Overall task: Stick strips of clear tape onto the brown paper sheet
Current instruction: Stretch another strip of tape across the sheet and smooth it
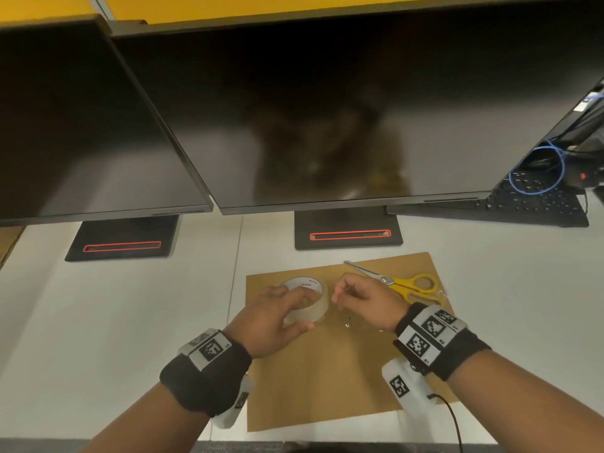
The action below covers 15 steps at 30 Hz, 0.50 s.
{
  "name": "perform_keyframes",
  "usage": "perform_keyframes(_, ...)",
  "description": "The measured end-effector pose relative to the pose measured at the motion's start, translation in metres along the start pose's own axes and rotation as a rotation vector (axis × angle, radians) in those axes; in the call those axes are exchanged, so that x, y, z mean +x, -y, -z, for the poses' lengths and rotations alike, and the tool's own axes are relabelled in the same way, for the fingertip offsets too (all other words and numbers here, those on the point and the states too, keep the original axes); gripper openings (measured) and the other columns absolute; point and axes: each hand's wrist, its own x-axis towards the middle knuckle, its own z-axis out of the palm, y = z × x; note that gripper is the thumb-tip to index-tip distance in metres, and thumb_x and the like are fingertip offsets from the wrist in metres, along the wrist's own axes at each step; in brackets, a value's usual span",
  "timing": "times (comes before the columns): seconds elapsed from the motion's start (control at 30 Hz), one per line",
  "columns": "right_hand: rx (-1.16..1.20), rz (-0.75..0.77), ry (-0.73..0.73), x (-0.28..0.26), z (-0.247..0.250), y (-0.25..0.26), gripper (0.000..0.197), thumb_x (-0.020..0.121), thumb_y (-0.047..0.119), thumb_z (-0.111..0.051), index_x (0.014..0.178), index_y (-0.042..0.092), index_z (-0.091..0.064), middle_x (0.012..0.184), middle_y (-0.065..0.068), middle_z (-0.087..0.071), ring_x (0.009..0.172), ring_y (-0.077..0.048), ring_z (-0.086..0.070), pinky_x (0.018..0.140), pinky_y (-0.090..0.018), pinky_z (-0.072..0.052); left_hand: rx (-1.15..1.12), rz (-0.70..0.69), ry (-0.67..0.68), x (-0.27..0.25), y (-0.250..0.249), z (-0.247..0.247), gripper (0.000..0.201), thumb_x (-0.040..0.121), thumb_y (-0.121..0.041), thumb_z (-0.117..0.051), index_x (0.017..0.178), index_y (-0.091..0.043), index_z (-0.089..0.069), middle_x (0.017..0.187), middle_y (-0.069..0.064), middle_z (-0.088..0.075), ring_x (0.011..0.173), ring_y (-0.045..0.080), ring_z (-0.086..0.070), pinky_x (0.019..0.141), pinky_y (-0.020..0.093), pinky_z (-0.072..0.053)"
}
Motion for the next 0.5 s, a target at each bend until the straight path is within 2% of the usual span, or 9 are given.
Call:
perform_keyframes(0.07, -0.003, -0.039, 0.004, 0.001, -0.001, -0.002, 0.011, 0.092, 0.021, -0.055, 0.081, 0.017, -0.056, 0.078, -0.005, -0.064, 0.074, -0.019, -0.057, 0.074, -0.032, -0.046, 0.003, -0.013, 0.0, 0.002, -0.003, 0.006, 0.043, 0.084, -0.055, -0.057, 0.122, -0.035, -0.053, 0.115, -0.007, -0.059, 0.106, 0.01, -0.049, 0.091, 0.026, -0.041)
perform_keyframes(0.1, -0.01, -0.059, 0.017, 0.0, -0.002, -0.003, 0.013, 0.092, 0.02, -0.055, 0.079, 0.017, -0.055, 0.078, -0.002, -0.062, 0.074, -0.017, -0.055, 0.074, -0.031, -0.045, 0.01, -0.018, 0.008, 0.003, -0.004, 0.008, 0.043, 0.083, -0.06, -0.053, 0.115, -0.031, -0.057, 0.107, -0.004, -0.06, 0.098, 0.01, -0.051, 0.084, 0.024, -0.041)
perform_keyframes(0.17, -0.014, -0.096, 0.056, -0.001, -0.005, -0.007, 0.018, 0.093, 0.018, -0.054, 0.075, 0.02, -0.053, 0.076, 0.001, -0.06, 0.075, -0.016, -0.054, 0.074, -0.03, -0.043, 0.032, -0.034, 0.028, 0.006, -0.006, 0.011, 0.046, 0.082, -0.067, -0.042, 0.097, -0.027, -0.059, 0.088, -0.001, -0.059, 0.082, 0.012, -0.051, 0.071, 0.026, -0.038)
perform_keyframes(0.2, -0.022, -0.114, 0.07, -0.002, -0.005, -0.009, 0.02, 0.093, 0.017, -0.053, 0.074, 0.021, -0.051, 0.076, 0.002, -0.06, 0.075, -0.015, -0.053, 0.072, -0.028, -0.042, 0.053, -0.04, 0.039, 0.007, -0.008, 0.012, 0.043, 0.085, -0.065, -0.042, 0.092, -0.026, -0.057, 0.082, -0.001, -0.057, 0.078, 0.014, -0.05, 0.068, 0.028, -0.037)
perform_keyframes(0.3, -0.067, -0.143, 0.079, -0.004, -0.008, -0.013, 0.026, 0.093, 0.017, -0.052, 0.07, 0.027, -0.05, 0.078, 0.002, -0.06, 0.077, -0.014, -0.053, 0.075, -0.027, -0.041, 0.133, -0.03, 0.07, 0.013, -0.014, 0.01, 0.028, 0.091, -0.053, -0.05, 0.083, -0.026, -0.053, 0.079, 0.0, -0.061, 0.078, 0.018, -0.053, 0.068, 0.031, -0.041)
perform_keyframes(0.4, -0.124, -0.17, 0.097, -0.005, -0.012, -0.016, 0.029, 0.093, 0.018, -0.051, 0.067, 0.031, -0.048, 0.078, 0.007, -0.058, 0.081, -0.015, -0.053, 0.079, -0.029, -0.042, 0.176, 0.037, 0.094, 0.019, -0.021, 0.01, 0.033, 0.089, -0.054, -0.051, 0.071, -0.027, -0.047, 0.071, -0.002, -0.058, 0.072, 0.018, -0.054, 0.065, 0.031, -0.042)
perform_keyframes(0.5, -0.155, -0.195, 0.081, -0.007, -0.012, -0.015, 0.03, 0.093, 0.018, -0.051, 0.067, 0.033, -0.048, 0.086, 0.0, -0.061, 0.083, -0.017, -0.054, 0.078, -0.03, -0.042, 0.272, 0.084, 0.152, 0.026, -0.019, 0.013, 0.036, 0.088, -0.055, -0.051, 0.083, -0.02, -0.059, 0.082, 0.0, -0.063, 0.081, 0.02, -0.056, 0.067, 0.031, -0.041)
